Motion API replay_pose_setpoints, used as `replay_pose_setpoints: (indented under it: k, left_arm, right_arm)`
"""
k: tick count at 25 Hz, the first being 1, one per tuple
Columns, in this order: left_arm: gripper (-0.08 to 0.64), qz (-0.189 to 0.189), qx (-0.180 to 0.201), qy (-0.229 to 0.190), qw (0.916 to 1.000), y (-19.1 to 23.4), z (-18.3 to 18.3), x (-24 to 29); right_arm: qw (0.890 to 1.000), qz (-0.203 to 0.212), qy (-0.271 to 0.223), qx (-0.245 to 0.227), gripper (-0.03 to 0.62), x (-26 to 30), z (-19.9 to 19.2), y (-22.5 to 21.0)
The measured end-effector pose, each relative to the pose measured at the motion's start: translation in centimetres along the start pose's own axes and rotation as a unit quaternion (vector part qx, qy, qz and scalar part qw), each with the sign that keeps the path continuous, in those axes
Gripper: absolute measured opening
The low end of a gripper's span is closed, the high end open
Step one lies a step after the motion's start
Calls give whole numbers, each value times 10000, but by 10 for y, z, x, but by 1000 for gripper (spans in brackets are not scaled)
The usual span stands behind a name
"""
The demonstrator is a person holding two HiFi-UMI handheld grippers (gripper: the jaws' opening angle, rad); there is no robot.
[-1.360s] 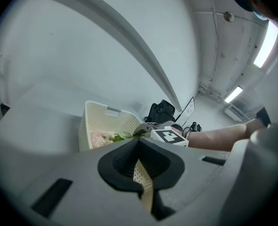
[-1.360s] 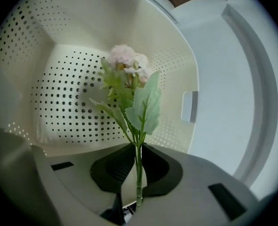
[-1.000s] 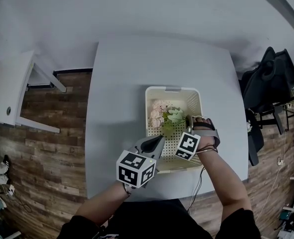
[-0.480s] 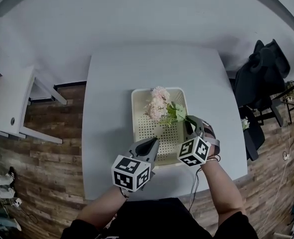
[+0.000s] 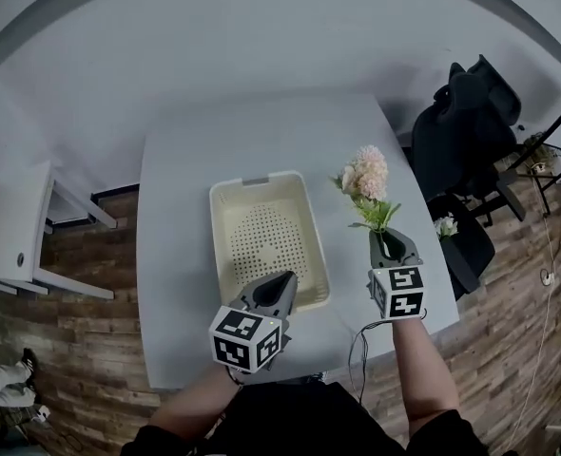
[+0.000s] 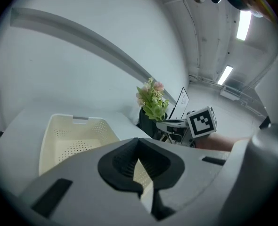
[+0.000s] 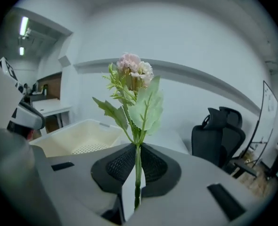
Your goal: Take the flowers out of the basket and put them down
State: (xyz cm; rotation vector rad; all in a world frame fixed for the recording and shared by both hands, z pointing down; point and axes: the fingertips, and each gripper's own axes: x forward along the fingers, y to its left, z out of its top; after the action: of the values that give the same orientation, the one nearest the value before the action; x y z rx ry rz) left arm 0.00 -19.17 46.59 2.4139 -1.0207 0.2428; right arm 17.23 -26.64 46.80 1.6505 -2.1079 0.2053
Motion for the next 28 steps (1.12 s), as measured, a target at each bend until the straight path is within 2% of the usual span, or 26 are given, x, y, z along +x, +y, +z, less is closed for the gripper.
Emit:
replay_pose_setpoints:
  k: [9, 14, 19, 28]
  left_arm:
    - [6, 13, 237, 114, 9997, -55, -16, 28]
    - [6, 191, 205, 247, 9993, -66, -33, 39]
    - [7, 306, 222, 446, 9983, -77, -46, 55]
    - [7, 370, 55, 724, 9967, -82, -63, 82]
  right_arm:
    - [9921, -13, 215, 1236, 41, -17, -66, -59]
    - [9870, 68, 428, 1550, 41, -7, -102, -75]
    - [9768, 174, 800, 1981, 41, 13, -147, -87]
    - [9617, 354, 1464, 2289, 41, 59, -214, -93]
